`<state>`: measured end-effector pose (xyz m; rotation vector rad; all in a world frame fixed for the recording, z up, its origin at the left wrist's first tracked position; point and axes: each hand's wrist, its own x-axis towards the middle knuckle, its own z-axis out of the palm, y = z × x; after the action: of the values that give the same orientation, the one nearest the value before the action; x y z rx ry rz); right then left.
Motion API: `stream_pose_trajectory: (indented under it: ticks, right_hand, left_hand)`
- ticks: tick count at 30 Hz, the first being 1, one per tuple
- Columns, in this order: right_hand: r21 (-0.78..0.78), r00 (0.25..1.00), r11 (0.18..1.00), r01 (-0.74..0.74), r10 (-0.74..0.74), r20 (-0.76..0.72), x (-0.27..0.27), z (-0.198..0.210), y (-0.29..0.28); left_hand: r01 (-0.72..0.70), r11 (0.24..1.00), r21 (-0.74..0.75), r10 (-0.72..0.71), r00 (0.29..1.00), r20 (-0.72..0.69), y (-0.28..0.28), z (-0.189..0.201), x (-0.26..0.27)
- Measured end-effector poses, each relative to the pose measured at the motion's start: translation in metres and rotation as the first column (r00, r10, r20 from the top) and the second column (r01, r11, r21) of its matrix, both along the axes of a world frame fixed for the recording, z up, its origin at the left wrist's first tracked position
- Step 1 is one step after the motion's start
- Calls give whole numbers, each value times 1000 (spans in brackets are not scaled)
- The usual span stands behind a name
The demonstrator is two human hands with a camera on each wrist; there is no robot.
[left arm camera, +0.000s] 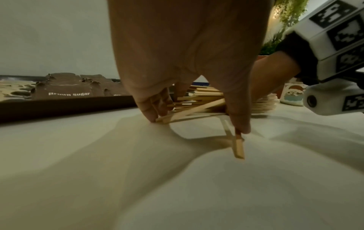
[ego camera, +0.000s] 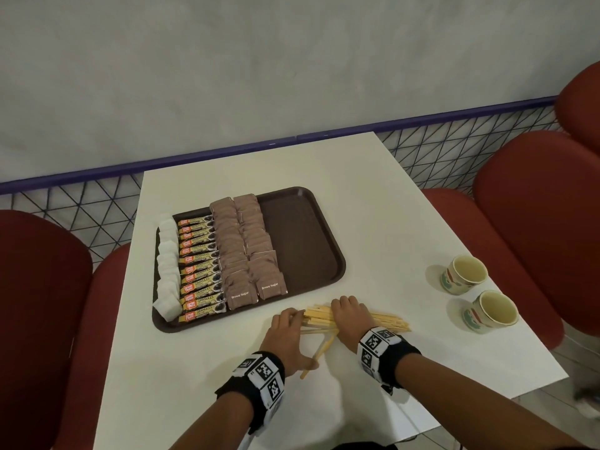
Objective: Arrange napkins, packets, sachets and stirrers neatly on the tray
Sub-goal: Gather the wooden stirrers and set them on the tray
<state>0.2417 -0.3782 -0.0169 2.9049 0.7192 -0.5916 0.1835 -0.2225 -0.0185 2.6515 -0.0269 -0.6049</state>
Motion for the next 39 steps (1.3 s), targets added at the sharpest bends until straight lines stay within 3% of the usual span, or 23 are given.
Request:
stream_pose_trajectory:
  ticks: [6,17,28,39]
  right_hand:
    - [7,998,999,-47,47,49,-3,-3,-2]
    - [1,994,994,-113,113,15,2,1,1]
    - [-10,994,994,-111,111,20,0,3,7]
    - [24,967,967,-252,253,-37,10,18,-1]
  left_hand:
    - [38,999,10,-39,998,47,7,1,3]
    - [-115,993,-35,117,992,46,9,-3,16]
    - [-137,990,19,135,987,86,14,-2,21]
    - [-195,959,-205,199,980,1,21,0,21]
